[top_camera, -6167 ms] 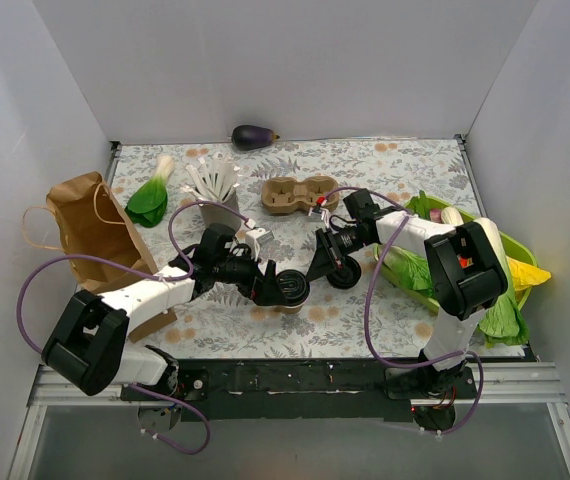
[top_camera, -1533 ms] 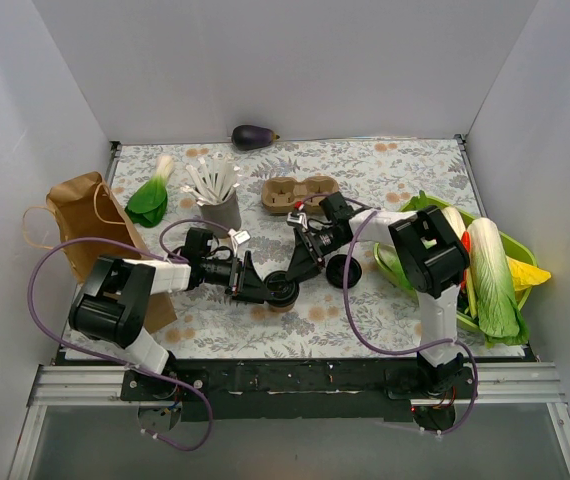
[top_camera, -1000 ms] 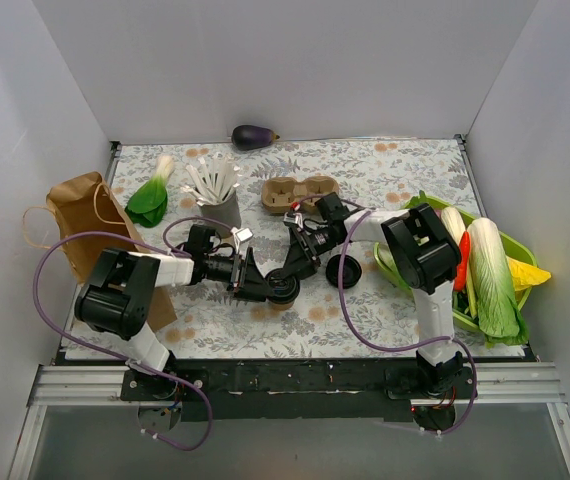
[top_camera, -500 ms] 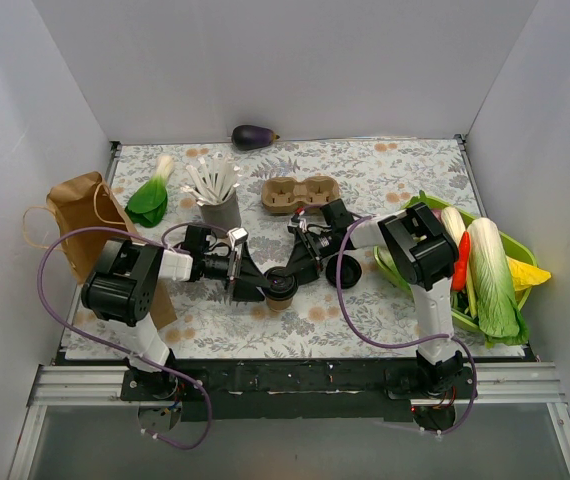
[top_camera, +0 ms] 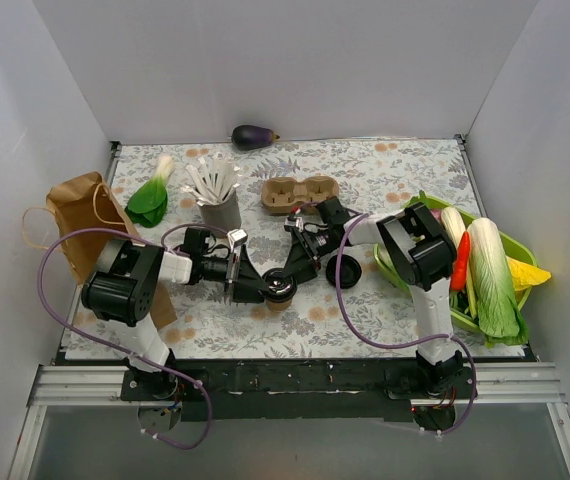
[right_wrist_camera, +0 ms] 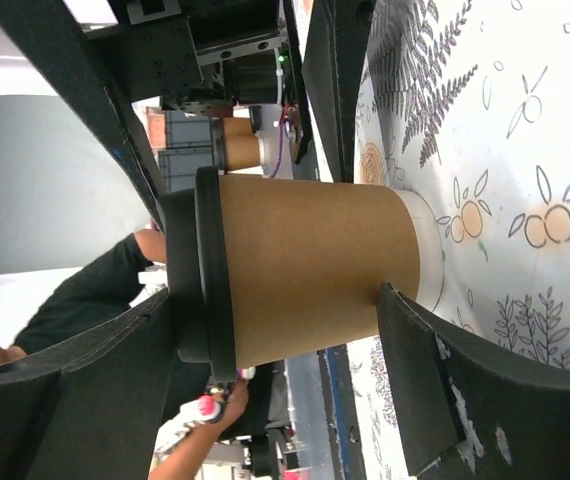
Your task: Pack the takeout coffee
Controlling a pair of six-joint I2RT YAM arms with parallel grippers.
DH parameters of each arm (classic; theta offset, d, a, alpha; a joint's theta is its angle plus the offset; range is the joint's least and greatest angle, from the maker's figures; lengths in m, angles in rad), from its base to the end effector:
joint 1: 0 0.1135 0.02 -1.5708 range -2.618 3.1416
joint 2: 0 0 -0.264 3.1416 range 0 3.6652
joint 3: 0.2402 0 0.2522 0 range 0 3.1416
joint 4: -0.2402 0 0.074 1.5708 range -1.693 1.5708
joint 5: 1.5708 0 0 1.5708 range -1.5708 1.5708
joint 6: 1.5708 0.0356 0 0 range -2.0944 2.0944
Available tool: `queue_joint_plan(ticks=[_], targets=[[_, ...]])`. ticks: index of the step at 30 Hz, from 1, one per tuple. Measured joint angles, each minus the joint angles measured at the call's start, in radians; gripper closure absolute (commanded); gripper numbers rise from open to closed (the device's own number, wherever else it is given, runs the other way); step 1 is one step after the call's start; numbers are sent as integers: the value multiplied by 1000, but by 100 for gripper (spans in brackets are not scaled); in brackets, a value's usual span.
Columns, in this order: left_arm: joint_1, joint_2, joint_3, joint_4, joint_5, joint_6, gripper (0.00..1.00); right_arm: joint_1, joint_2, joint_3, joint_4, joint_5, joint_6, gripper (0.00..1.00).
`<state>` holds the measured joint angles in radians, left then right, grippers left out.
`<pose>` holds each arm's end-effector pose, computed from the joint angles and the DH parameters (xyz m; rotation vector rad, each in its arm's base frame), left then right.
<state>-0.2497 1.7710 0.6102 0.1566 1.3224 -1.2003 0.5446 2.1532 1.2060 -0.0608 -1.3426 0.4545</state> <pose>0.2527 -0.1001 0.1017 0.5353 -2.0744 1.6202 0.3248 0.2373 0.1008 0.6119 -2.2043 -1.8635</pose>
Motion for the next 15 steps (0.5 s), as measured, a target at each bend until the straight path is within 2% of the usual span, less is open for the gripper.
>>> queue_joint_plan(ticks=[5, 10, 15], targets=[[-5, -114, -55, 28, -86, 49, 9, 23, -5, 74, -126, 40, -154, 12], [-10, -151, -45, -23, -119, 133, 9, 32, -33, 148, -277, 137, -354, 4], [-10, -192, -39, -61, -146, 171, 8, 34, -55, 221, -389, 230, -501, 2]])
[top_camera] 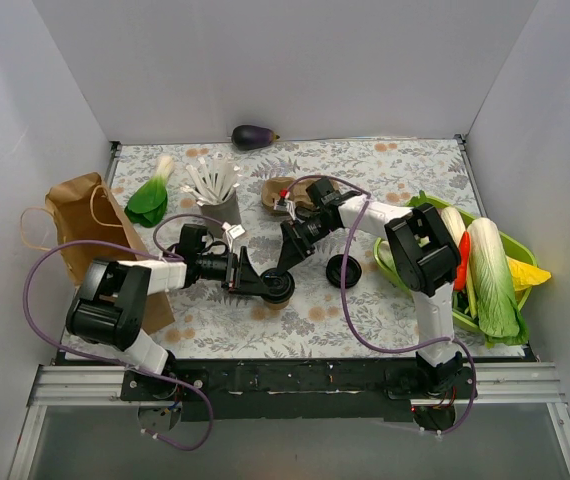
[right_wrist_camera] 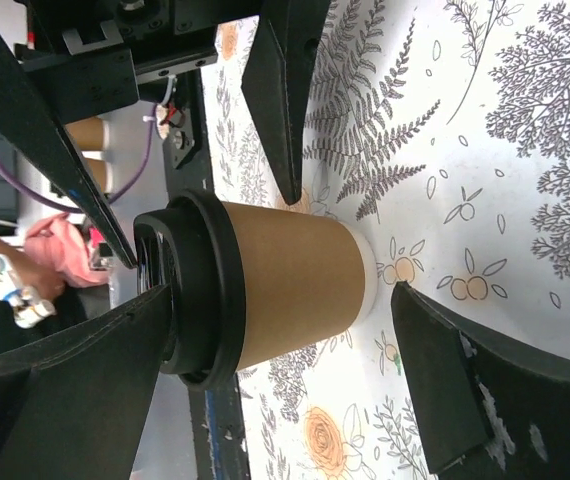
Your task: Pack the takeout coffee
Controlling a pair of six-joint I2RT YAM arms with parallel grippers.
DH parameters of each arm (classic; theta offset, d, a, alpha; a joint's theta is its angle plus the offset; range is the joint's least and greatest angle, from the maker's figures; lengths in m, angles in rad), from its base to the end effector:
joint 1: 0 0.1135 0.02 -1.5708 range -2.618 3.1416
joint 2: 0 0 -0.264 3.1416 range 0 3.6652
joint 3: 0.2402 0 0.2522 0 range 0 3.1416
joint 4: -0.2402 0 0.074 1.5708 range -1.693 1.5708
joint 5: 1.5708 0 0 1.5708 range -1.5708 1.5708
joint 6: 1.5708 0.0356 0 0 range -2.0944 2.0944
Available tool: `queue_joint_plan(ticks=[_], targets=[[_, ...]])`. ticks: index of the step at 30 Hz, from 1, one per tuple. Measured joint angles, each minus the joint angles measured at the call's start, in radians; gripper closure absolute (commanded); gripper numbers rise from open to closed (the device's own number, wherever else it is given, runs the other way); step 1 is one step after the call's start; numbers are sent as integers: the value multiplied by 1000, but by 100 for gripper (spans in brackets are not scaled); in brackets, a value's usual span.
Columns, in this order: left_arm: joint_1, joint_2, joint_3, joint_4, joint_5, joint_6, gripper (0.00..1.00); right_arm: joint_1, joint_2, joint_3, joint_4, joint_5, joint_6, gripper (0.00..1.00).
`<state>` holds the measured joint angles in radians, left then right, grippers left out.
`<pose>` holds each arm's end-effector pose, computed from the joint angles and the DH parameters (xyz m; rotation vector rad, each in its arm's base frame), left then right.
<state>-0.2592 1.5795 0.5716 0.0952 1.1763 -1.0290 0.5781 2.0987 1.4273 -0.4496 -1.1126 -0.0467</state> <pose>0.2404 -0.0977 0.1330 0.3826 -2.3557 1.7180 0.3352 0.2569 0.1553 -1.1177 2.2922 1.6665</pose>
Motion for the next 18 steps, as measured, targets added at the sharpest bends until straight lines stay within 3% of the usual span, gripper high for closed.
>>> queue_joint_plan(ticks=[12, 18], targets=[[1, -174, -9, -29, -86, -24, 9, 0, -35, -6, -107, 50, -92, 2], [3, -195, 15, -156, -195, -19, 21, 0, -42, -18, -113, 49, -93, 3]])
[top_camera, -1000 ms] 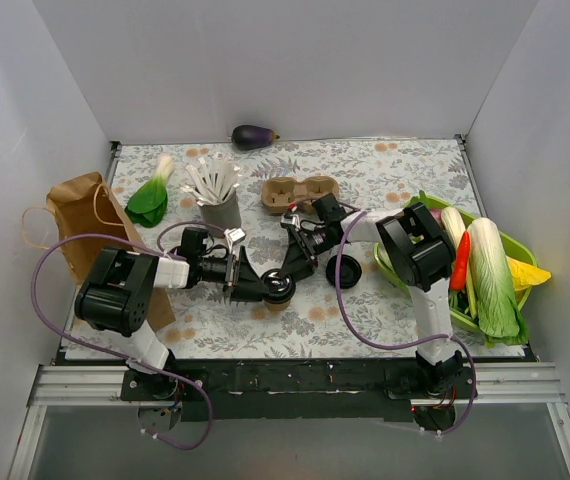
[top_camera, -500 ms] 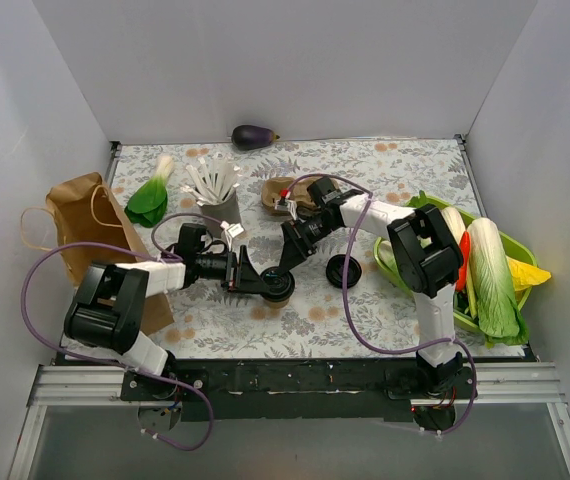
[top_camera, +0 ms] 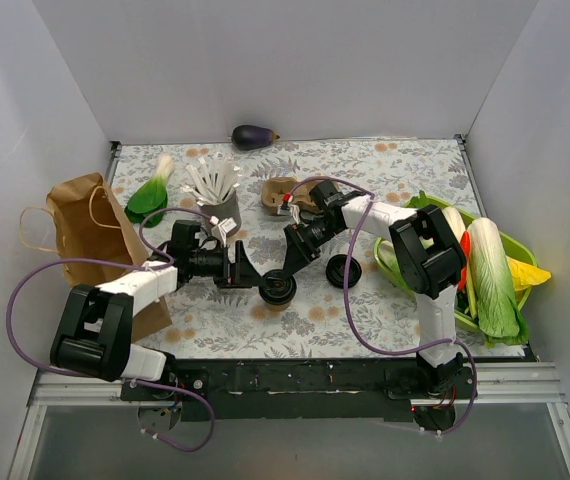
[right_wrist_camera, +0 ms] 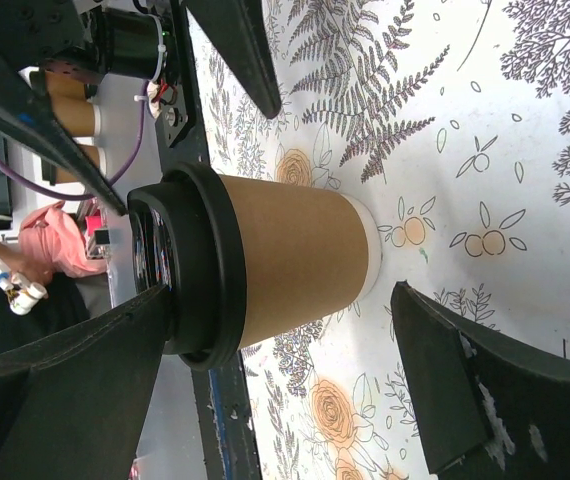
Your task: Pack the takeout coffee
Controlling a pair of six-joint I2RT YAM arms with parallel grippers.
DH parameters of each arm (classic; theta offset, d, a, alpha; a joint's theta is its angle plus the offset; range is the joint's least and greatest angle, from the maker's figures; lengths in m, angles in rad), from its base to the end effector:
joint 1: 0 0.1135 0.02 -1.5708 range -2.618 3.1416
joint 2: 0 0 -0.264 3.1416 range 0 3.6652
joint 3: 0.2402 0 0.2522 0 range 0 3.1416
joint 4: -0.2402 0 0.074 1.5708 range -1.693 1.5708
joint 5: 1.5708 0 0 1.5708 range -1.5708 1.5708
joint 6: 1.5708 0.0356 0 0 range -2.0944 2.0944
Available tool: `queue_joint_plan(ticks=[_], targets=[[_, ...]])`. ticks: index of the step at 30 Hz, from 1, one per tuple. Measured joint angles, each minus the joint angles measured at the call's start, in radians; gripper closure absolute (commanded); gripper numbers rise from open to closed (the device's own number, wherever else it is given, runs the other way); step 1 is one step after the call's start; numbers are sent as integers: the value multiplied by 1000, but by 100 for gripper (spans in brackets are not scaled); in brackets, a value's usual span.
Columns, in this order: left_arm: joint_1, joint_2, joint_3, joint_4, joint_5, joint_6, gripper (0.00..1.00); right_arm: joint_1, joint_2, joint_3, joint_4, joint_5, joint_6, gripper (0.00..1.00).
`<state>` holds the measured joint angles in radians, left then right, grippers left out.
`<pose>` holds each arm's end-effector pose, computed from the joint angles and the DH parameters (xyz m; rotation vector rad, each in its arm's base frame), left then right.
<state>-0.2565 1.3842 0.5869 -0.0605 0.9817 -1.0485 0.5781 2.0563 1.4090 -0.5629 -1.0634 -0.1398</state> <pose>0.2309 -0.0912 0.1686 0.5169 -2.5565 1.6648 0.3239 0.2485 0.1617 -1.1718 2.3313 1.5923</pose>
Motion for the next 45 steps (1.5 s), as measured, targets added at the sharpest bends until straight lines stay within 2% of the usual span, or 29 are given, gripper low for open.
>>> queue_joint_plan(ticks=[2, 7, 12, 16, 28, 37, 45], targets=[[5, 0, 2, -29, -37, -7, 27, 0, 0, 0, -2, 1, 0, 3], [19, 0, 11, -45, -42, -32, 33, 0, 0, 0, -10, 2, -7, 3], [40, -1, 11, -32, -16, -52, 30, 2, 0, -7, -11, -5, -10, 4], [51, -21, 11, 1, 19, -76, 31, 2, 0, -12, -14, -12, -14, 4], [57, 2, 29, -90, -110, -75, 36, 0, 0, -12, -15, -13, -18, 4], [59, 53, 37, -97, -71, -66, 30, 0, 0, -12, -14, -13, -18, 4], [59, 61, 37, -97, -42, -51, 29, 0, 0, -12, -14, -13, -17, 4]])
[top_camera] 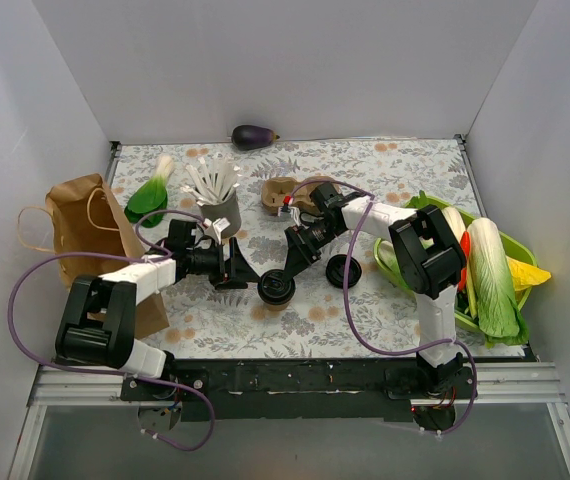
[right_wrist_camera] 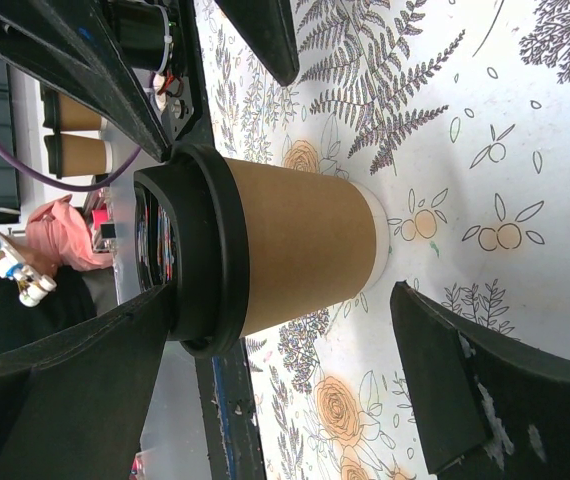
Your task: Pack the takeout coffee
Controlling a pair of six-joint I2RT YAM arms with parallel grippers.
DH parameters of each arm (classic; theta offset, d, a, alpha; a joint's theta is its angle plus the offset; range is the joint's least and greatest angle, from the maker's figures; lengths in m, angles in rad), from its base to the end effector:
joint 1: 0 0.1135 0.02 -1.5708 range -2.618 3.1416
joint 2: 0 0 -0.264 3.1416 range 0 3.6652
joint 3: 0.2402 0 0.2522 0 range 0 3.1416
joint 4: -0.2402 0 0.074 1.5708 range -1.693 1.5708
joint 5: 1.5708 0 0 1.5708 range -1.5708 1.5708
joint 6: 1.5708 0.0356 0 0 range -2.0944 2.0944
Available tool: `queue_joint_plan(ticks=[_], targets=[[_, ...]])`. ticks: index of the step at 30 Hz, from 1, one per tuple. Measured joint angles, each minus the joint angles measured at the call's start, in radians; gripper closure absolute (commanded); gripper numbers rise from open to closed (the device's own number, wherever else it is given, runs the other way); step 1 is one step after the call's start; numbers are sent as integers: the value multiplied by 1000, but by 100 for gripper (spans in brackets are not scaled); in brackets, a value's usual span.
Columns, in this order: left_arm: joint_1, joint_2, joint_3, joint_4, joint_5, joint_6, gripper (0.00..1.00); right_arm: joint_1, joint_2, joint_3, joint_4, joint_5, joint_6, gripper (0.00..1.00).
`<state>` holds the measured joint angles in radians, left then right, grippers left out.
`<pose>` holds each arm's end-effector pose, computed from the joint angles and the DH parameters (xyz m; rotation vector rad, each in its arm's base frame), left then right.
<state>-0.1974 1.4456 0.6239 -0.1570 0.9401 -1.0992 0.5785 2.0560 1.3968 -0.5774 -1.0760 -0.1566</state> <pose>0.2403 -0.0774 0.1581 0.7675 -2.5063 1.5260 0.3206 0.2468 0.1585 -1.1804 2.3362 1.6116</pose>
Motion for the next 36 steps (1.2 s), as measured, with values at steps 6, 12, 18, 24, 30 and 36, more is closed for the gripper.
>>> queue_joint_plan(ticks=[6, 12, 18, 24, 30, 36], targets=[[0, 65, 29, -19, 10, 10, 30, 0, 0, 0, 0, 0, 0, 4], [2, 78, 31, -17, 21, 5, 33, 0, 3, 0, 0, -2, -5, 5], [4, 78, 2, 38, 31, -23, 36, -3, 21, -3, 2, -25, 1, 5], [4, 78, -14, 80, 35, -48, 26, -6, 23, -14, 3, -26, 29, 5], [5, 34, -48, 127, 30, -10, 15, -6, 23, -3, -9, -29, 5, 2], [4, -58, -76, 156, 34, 2, 14, -5, 23, 11, -20, -33, -42, 2]])
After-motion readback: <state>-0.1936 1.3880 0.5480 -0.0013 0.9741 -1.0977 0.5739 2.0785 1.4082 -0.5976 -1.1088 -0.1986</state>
